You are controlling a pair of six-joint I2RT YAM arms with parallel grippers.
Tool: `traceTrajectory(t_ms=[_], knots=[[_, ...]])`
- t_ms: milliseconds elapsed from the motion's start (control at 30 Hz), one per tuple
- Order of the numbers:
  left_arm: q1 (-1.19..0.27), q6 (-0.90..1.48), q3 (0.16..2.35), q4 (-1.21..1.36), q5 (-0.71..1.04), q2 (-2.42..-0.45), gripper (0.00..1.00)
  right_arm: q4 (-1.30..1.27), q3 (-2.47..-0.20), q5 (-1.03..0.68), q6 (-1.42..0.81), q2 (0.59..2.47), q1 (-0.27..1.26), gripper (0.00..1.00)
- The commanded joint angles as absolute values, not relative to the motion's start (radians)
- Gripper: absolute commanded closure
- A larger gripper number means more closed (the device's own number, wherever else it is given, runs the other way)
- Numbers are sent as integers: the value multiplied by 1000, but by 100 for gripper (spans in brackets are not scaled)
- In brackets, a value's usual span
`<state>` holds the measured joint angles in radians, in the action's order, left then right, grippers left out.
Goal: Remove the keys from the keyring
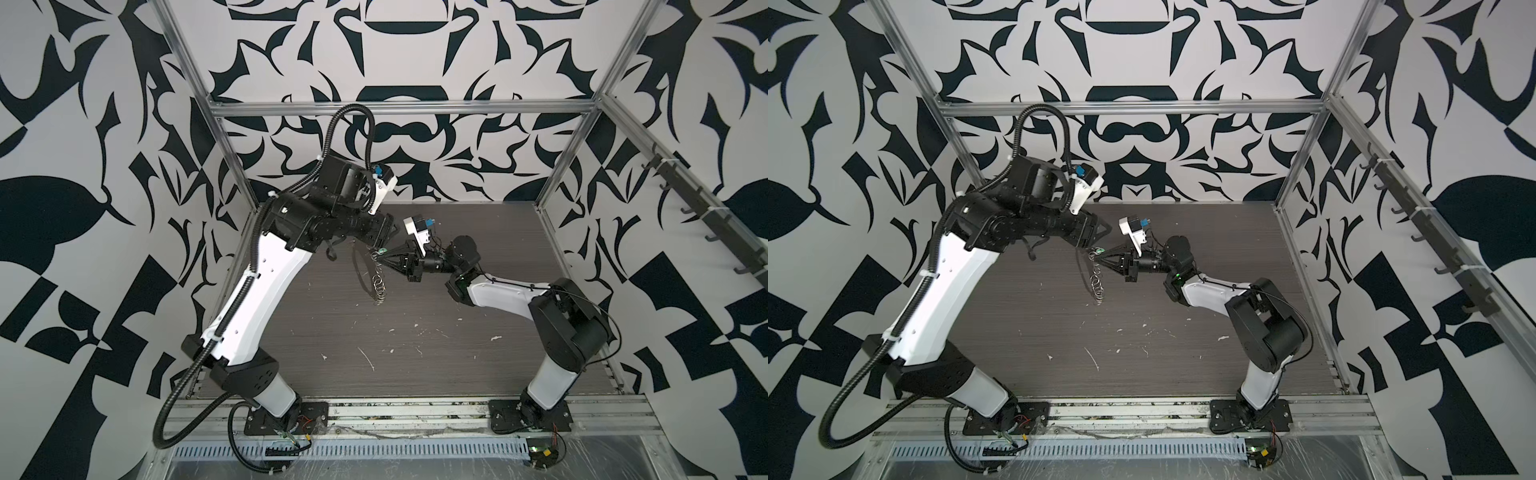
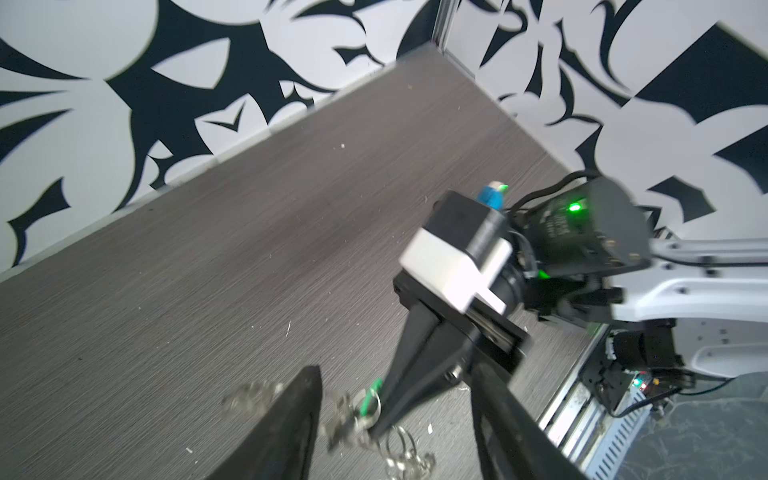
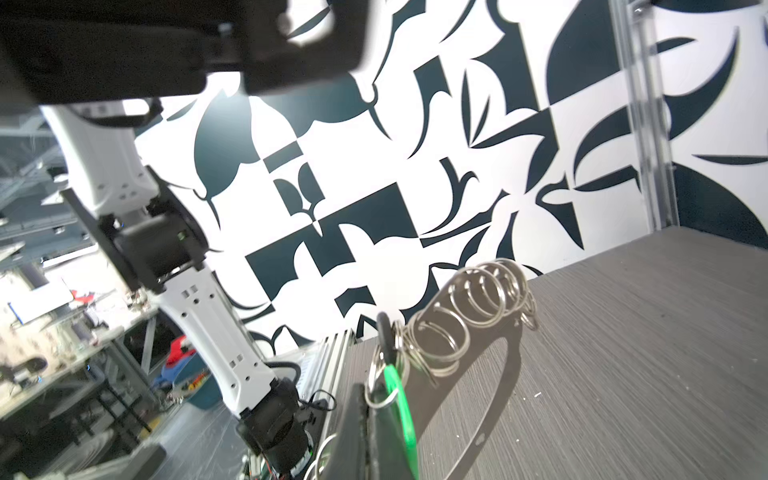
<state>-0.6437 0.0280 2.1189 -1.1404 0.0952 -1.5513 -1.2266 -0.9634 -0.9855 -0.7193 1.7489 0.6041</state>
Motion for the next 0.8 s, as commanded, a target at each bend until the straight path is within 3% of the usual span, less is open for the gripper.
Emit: traceTrajectory(t_ms=[0,200,333,767], knots=[[-618,84,2043,-1088,129,-1450,38,-1427,-967,-917,-805,1714,609,100],[-559,165,1780,-1034,104,-1321,53,-1424,-960,-875,-780,1696,600,100],[-521,228,1670,-998,52,-1291,57,-1423,-967,-869,-774,1692,597,100],[-519,297,1616,-925,79,-1365,48,-1371,-985,-862,-753,1672,597,100]])
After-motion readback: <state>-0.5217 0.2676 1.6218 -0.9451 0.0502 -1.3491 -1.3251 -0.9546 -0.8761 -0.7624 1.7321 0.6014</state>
